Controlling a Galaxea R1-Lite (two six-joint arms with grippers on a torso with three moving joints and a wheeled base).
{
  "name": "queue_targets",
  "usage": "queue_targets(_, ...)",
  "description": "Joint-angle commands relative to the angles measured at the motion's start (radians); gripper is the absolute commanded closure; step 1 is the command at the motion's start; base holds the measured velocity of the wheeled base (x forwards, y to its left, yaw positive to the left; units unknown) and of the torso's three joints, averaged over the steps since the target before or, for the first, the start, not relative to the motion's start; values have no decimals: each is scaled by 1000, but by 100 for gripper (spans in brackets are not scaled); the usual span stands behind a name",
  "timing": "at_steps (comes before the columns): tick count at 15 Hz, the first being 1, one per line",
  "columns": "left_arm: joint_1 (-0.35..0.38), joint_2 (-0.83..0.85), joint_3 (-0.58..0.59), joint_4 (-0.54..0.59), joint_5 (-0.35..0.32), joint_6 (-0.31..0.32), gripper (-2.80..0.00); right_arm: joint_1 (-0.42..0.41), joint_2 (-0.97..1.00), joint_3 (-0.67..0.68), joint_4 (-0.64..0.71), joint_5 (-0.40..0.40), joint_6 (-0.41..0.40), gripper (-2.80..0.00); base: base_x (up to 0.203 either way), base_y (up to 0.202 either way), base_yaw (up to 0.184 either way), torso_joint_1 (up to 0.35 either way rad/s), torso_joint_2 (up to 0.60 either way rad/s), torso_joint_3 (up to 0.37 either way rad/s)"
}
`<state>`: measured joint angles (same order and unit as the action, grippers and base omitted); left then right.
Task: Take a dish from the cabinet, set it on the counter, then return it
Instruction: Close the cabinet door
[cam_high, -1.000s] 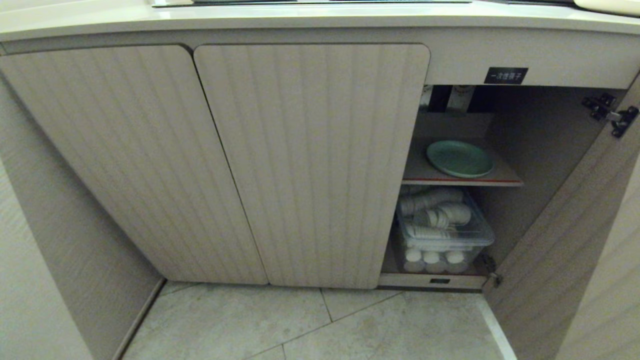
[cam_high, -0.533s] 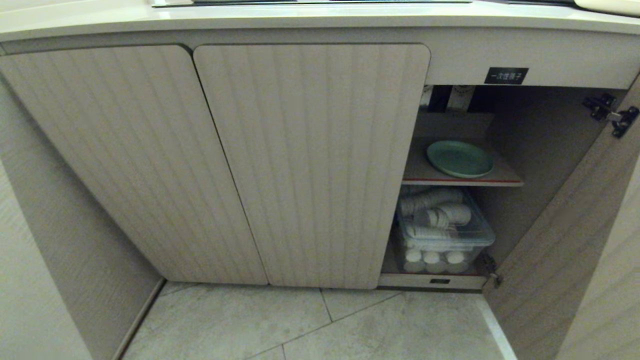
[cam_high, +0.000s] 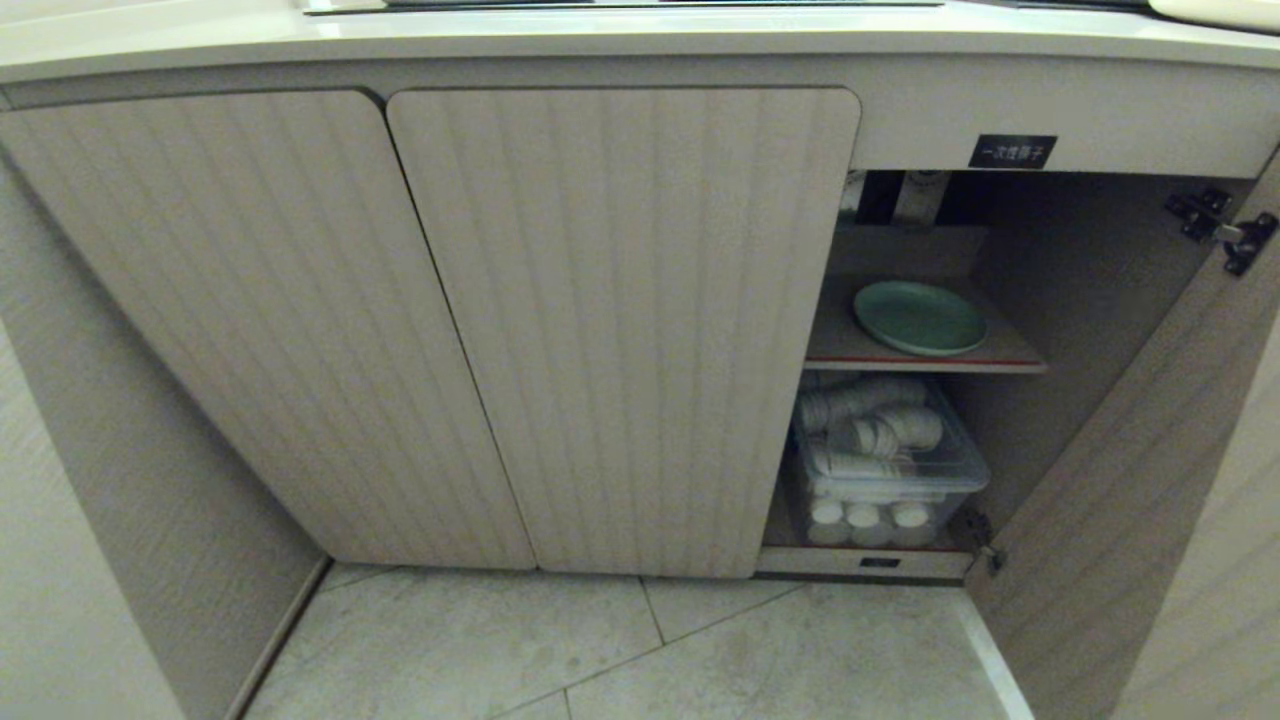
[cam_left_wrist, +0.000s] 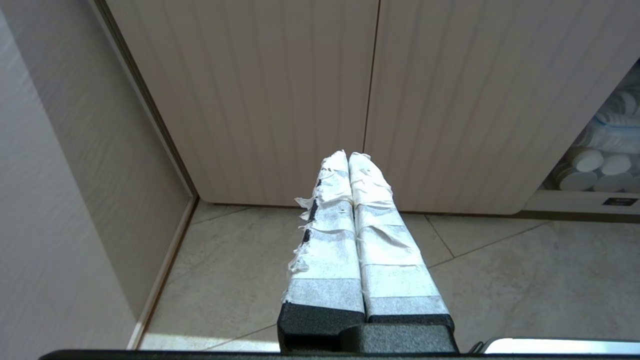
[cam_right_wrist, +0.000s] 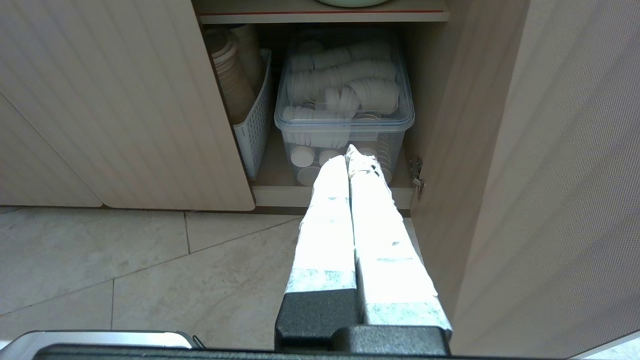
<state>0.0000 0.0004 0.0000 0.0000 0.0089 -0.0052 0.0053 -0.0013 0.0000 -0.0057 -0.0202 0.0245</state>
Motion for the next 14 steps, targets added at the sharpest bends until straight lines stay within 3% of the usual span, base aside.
queue_targets(1, 0, 0, 0, 0, 0, 1, 0, 1, 1, 0, 0, 0, 0, 0, 0, 0, 0, 0, 0, 0)
queue_targets(14, 0, 0, 0, 0, 2, 0, 0, -1, 1, -1, 0, -1, 0, 0, 0, 0, 0, 0, 0, 0)
